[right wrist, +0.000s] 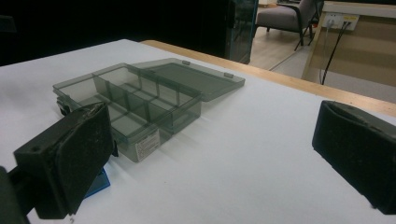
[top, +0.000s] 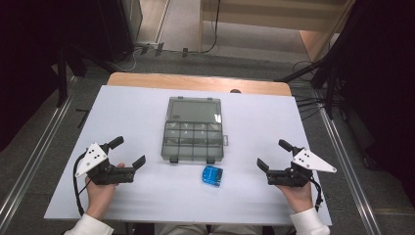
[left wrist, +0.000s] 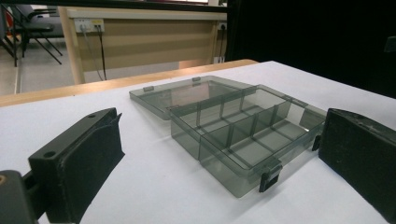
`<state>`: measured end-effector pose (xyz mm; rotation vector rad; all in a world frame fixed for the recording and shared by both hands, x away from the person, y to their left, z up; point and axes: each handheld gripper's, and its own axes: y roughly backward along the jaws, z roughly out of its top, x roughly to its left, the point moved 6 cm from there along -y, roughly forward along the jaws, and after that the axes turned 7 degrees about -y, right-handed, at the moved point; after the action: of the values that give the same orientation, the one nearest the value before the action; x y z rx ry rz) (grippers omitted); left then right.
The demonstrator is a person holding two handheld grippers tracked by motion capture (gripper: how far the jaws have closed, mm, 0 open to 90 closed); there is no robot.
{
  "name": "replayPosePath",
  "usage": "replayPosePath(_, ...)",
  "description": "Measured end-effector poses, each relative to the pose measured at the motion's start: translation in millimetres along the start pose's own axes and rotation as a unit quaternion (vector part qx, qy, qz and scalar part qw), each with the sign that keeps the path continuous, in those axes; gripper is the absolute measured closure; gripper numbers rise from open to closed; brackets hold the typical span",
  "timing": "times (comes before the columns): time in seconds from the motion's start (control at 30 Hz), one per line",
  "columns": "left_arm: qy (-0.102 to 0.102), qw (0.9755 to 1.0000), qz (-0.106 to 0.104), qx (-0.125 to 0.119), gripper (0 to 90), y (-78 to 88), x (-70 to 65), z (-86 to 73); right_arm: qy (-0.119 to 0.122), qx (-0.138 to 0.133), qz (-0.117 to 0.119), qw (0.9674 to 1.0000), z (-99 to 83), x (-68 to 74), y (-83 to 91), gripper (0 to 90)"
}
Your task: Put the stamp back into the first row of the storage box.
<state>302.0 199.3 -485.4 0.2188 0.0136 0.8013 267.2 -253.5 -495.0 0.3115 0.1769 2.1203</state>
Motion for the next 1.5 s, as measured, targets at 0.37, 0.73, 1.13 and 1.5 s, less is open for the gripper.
replayPosePath(0.37,0.005,0.9999,-0.009,-0.004,0.0,1.0,-1.7,0.8,-0.002,0.008,-0.003,1.0,-2.0,-1.1,-0.2,0.0)
replayPosePath(0.73,0.006,0.9998,-0.017,-0.001,0.0,-0.1,-4.2,0.3,0.005,0.024,0.004,0.9997,-7.9,2.4,-4.9,0.0)
replayPosePath(1.13,0.007,0.9997,-0.021,0.004,0.0,-0.9,-5.0,-0.7,0.016,0.046,0.014,0.9987,-13.8,9.0,-10.8,0.0)
replayPosePath(1.5,0.01,0.9996,-0.025,0.005,0.0,-1.5,-6.1,-0.9,0.034,0.079,0.029,0.9958,-23.4,20.5,-21.1,0.0)
